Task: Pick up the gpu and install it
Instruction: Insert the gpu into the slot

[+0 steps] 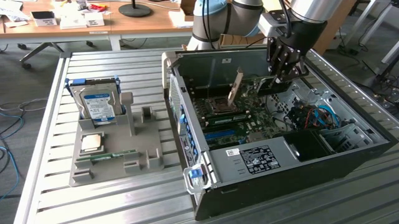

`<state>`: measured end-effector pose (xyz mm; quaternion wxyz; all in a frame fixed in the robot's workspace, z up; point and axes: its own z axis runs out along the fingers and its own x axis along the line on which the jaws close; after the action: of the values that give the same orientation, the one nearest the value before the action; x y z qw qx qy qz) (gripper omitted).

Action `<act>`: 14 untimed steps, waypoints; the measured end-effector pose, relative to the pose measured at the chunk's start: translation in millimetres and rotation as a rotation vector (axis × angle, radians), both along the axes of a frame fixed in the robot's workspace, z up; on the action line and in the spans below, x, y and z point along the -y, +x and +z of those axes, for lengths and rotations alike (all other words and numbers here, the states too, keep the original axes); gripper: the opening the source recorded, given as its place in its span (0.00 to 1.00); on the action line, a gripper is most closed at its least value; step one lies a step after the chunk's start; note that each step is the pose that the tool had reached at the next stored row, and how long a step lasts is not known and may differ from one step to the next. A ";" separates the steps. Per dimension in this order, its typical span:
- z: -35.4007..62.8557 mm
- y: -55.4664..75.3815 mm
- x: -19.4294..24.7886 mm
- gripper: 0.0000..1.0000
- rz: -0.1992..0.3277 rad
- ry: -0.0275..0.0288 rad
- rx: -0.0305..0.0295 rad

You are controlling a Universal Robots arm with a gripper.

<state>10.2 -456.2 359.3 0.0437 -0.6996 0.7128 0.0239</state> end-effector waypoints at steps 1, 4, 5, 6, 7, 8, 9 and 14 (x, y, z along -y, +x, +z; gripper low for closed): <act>-0.4 -1.1 0.0 0.27 -0.001 -0.0002 0.0000; -2.2 -4.2 0.0 0.27 -0.004 -0.0003 0.0001; -3.1 -5.2 0.1 0.27 -0.005 -0.0004 0.0001; -3.6 -5.5 0.4 0.27 -0.006 -0.0005 -0.0001; -3.9 -5.7 1.0 0.27 -0.006 -0.0007 -0.0001; -4.2 -5.7 1.3 0.27 -0.006 -0.0004 0.0000; -4.3 -5.8 1.3 0.27 -0.006 -0.0004 0.0000; -4.3 -5.7 1.3 0.27 -0.006 -0.0005 0.0001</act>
<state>4.5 -457.4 355.0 0.0436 -0.6975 0.7149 0.0236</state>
